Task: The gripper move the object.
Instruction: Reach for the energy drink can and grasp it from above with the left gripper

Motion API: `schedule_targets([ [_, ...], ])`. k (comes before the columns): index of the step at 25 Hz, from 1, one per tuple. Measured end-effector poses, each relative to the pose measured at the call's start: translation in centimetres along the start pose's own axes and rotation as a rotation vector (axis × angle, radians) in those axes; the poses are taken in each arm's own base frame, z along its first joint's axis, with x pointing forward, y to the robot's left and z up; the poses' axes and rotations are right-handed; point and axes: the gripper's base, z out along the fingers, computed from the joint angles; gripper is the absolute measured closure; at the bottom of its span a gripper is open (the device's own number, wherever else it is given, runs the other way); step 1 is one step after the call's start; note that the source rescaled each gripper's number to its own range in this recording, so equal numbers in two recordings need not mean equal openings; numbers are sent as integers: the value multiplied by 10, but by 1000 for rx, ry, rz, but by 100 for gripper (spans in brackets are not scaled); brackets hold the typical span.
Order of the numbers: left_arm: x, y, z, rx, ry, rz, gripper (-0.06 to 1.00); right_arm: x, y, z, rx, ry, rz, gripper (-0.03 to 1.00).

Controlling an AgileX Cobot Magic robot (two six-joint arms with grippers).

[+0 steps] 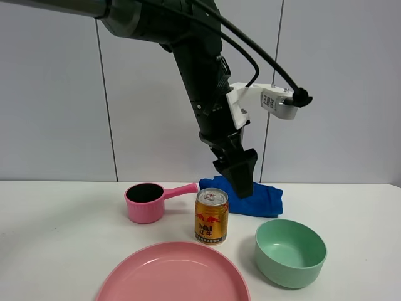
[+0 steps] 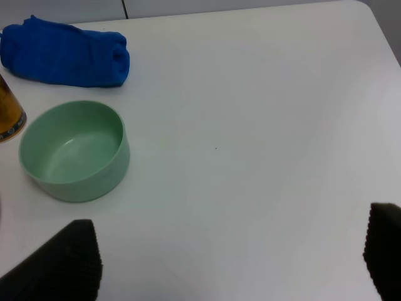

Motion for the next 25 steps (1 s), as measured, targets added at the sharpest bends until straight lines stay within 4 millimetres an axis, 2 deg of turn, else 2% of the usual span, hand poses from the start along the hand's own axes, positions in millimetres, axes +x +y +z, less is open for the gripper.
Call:
schedule_targets([
  [9,2,9,14,-69,3,134,-6,0,0,0,0,0,0,-3],
  [16,14,14,49,-48,76,161,-6,0,0,0,0,0,0,-3],
  [25,22,20,66,-81,124,214,-5,0,0,0,0,0,0,-3],
])
